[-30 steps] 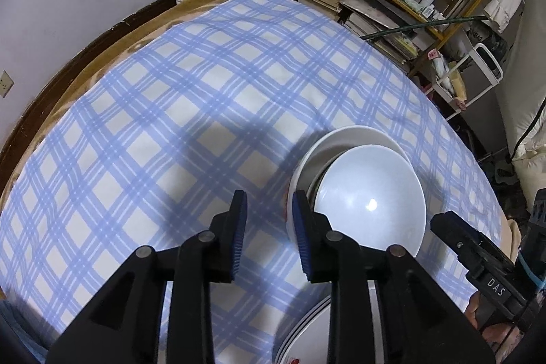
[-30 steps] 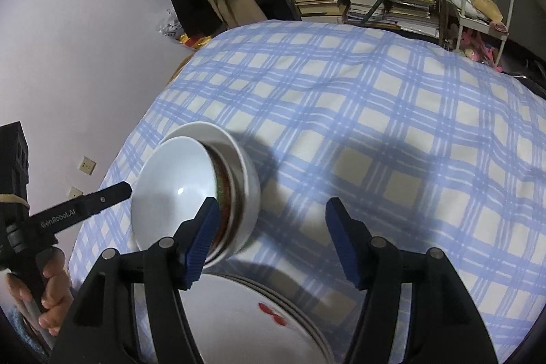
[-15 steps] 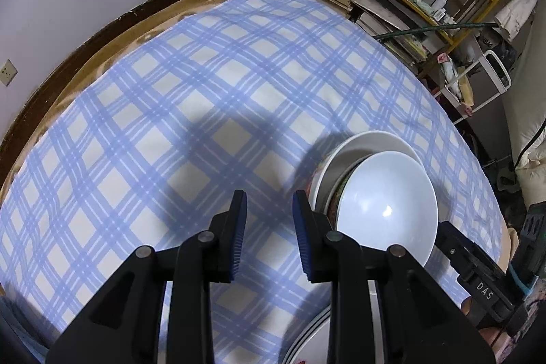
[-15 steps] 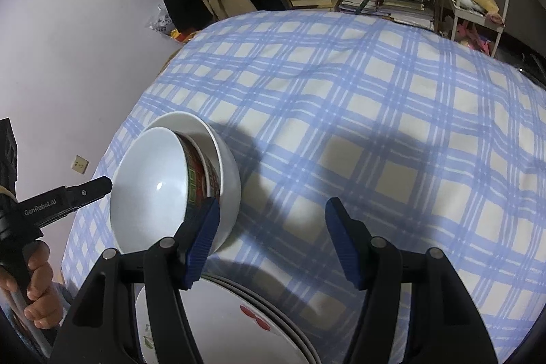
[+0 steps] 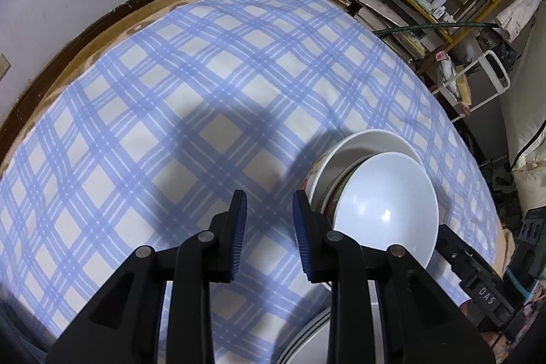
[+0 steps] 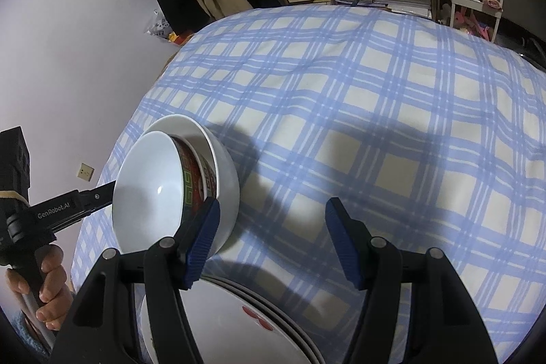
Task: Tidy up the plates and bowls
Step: 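Open the right tool off the bowl rim while the left tool holds the bowl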
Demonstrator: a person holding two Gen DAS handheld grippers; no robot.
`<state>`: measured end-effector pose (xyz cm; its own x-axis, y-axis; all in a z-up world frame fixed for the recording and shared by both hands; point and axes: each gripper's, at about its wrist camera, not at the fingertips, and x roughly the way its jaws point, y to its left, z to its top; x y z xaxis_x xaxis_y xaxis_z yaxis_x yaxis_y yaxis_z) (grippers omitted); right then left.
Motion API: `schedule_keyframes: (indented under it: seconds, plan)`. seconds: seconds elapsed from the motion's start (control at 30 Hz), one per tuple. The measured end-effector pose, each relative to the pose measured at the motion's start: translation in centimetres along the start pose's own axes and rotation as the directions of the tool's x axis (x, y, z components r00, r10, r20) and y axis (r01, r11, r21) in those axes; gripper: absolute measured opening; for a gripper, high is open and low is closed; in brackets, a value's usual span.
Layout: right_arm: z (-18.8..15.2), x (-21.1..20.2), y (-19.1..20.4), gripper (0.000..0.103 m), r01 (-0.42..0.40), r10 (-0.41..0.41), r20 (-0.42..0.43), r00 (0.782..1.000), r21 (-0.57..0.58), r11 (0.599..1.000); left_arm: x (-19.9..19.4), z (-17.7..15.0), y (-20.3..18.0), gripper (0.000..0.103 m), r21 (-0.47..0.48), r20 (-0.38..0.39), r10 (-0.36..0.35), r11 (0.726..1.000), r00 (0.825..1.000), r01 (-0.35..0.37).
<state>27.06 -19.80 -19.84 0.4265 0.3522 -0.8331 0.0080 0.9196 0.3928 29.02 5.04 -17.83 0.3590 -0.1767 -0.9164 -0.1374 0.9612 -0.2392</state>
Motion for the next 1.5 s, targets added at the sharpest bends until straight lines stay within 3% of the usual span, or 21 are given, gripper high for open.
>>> schedule_keyframes:
  seconds: [0.47, 0.63, 0.97, 1.23, 1.43, 1.5]
  plan:
    - [0.1, 0.6, 0.6, 0.069, 0.013, -0.013, -0.017, 1.0, 0.004, 1.0, -0.6, 0.1, 0.7, 0.027, -0.03, -0.006, -0.062, 0.998, 0.998, 0.062]
    - [0.1, 0.6, 0.6, 0.069, 0.016, -0.016, -0.015, 1.0, 0.002, 1.0, -1.6, 0.1, 0.4, 0.029, 0.009, 0.004, -0.086, 0.996, 0.996, 0.086]
    - [0.1, 0.6, 0.8, 0.069, 0.036, -0.036, -0.009, 0.999, -0.017, 0.999, -0.1, 0.1, -1.1, 0.029, 0.072, -0.009, -0.029, 0.997, 1.0, 0.029]
    - [1.0, 1.2, 1.4, 0.069, 0.102, -0.104, -0.048, 0.993, -0.042, 0.994, 0.4, 0.7, -2.2, 0.028, 0.133, 0.004, 0.021, 0.991, 1.0, -0.021]
    - [1.6, 1.8, 1.5, 0.059, 0.099, -0.101, -0.113, 0.988, -0.019, 0.995, 0.8, 1.0, -3.3, 0.026, 0.208, -0.003, 0.063, 0.976, 0.998, -0.061]
    - [1.8, 2.0, 1.8, 0.046, 0.09, -0.092, -0.135, 0.987, -0.019, 0.996, 1.0, 1.0, -3.5, 0.021, 0.223, -0.009, 0.061, 0.973, 0.998, -0.057]
